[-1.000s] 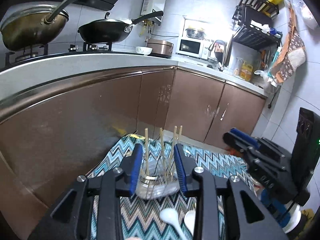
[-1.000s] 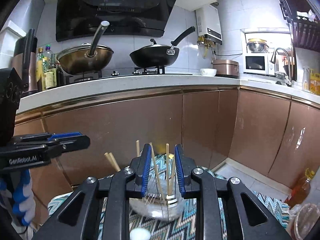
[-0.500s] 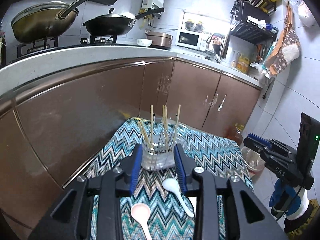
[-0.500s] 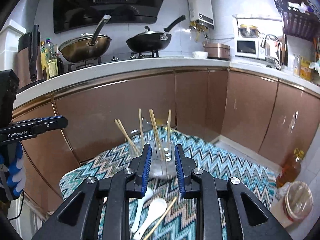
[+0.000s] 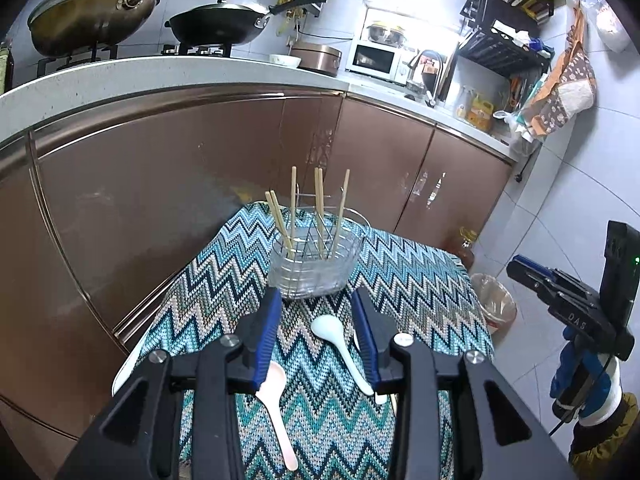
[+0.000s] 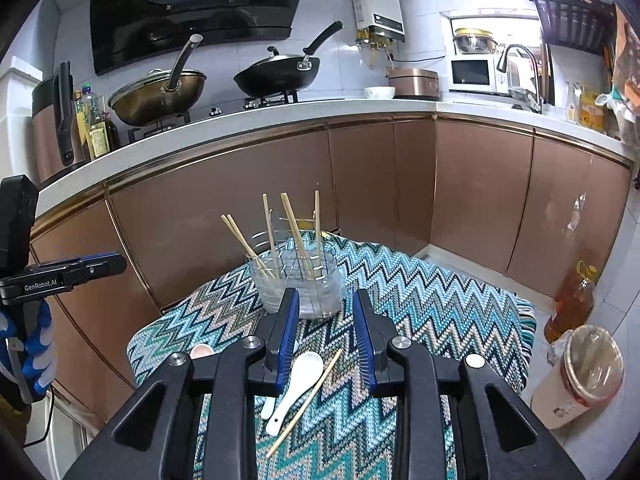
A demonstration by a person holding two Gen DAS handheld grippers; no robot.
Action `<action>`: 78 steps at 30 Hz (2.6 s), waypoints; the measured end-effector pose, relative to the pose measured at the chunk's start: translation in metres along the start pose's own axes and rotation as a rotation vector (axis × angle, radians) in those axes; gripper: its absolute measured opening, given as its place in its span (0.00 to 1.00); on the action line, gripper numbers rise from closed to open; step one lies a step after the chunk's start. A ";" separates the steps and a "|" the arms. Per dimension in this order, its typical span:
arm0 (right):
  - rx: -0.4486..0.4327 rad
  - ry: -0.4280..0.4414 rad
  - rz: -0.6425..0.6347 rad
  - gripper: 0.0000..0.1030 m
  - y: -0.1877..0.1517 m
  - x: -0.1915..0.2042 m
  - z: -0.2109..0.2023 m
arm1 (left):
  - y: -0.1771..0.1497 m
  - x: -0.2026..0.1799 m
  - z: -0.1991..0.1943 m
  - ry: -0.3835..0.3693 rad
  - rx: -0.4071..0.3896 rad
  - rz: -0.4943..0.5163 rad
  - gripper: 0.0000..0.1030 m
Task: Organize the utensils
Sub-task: 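Raise both tools from the holder and lower them toward the spoons, then close the left tool on a long white spoon while the right tool grasps the last chopstick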
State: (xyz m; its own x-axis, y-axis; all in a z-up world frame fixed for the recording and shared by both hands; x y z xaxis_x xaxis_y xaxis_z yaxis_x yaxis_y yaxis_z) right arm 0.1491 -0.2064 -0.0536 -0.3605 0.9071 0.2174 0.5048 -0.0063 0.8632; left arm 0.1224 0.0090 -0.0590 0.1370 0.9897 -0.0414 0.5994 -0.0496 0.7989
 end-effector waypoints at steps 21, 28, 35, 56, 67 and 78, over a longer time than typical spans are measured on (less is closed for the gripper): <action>0.163 0.015 0.100 0.27 -0.050 -0.034 0.047 | -0.037 0.015 0.056 -0.019 0.148 -0.046 0.34; 0.291 0.038 0.165 0.27 -0.082 -0.050 0.089 | -0.056 -0.012 0.090 -0.093 0.242 -0.032 0.34; 0.392 0.088 0.263 0.26 -0.110 -0.068 0.133 | -0.079 -0.041 0.130 -0.136 0.351 -0.059 0.34; 0.509 0.168 0.353 0.25 -0.135 -0.086 0.206 | -0.115 -0.066 0.213 -0.158 0.551 -0.240 0.34; 0.537 0.172 0.388 0.24 -0.136 -0.092 0.234 | -0.115 -0.069 0.241 -0.192 0.594 -0.332 0.34; 0.568 0.182 0.414 0.18 -0.139 -0.100 0.250 | -0.118 -0.077 0.263 -0.207 0.608 -0.405 0.34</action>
State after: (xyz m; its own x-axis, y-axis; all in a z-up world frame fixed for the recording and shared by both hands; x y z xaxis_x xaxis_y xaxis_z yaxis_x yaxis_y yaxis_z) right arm 0.3110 -0.1913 -0.3095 -0.1511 0.7929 0.5903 0.9399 -0.0697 0.3343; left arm 0.2484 -0.0966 -0.3075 -0.0769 0.9040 -0.4205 0.9554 0.1874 0.2282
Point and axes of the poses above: each gripper's, at about its wrist camera, not at the fingertips, and z roughly the way its jaws point, x to its left, y to its top, the point moved 10 cm from there along z, roughly the way its jaws point, and after that the axes turned 15 degrees about y, right-handed, at the moved point
